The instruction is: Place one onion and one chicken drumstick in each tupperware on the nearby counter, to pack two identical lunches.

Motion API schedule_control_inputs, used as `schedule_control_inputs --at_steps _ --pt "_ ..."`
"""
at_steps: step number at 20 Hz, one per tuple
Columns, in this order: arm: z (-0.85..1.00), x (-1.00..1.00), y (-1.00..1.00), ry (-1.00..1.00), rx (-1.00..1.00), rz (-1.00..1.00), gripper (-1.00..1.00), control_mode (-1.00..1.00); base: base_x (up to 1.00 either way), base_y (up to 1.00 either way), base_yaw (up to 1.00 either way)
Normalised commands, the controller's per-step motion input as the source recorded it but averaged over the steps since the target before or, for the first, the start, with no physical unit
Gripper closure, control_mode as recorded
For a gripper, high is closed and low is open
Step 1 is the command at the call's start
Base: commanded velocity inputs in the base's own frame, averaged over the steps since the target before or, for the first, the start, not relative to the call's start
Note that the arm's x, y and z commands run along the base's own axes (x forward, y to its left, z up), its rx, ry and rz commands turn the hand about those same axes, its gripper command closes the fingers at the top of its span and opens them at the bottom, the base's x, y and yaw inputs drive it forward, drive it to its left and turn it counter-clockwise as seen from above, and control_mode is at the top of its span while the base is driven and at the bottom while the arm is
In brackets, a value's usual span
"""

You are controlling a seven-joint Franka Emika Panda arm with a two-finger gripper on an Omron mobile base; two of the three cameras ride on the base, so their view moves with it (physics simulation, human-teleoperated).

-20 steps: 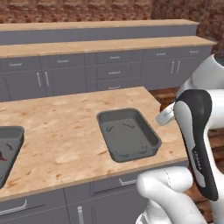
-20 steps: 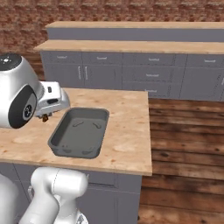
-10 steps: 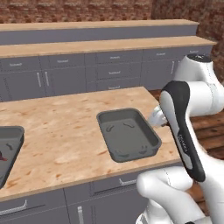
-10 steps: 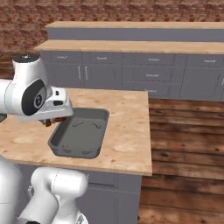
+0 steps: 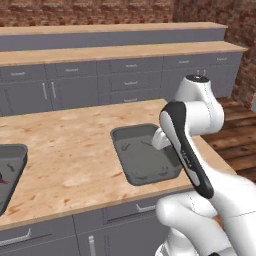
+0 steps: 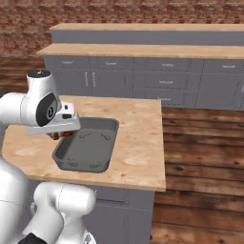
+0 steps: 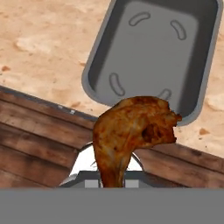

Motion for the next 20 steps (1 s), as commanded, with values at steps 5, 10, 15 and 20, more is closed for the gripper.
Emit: schedule_control_inputs --at_steps 5,10,15,20 --pt "-0.45 0.66 0.01 0.0 0.0 0.0 1.0 -1.0 0.0 0.0 0.0" --pt "-0.49 0.79 0.0 0.0 0.0 -0.01 1.0 -1.0 0.0 0.0 0.0" --pt "-0.58 0.78 0.09 0.0 0.0 -0.01 1.0 -1.0 0.0 0.0 0.0" --pt "-0.54 0.58 0.17 0.0 0.0 0.0 1.0 -1.0 0.0 0.0 0.0"
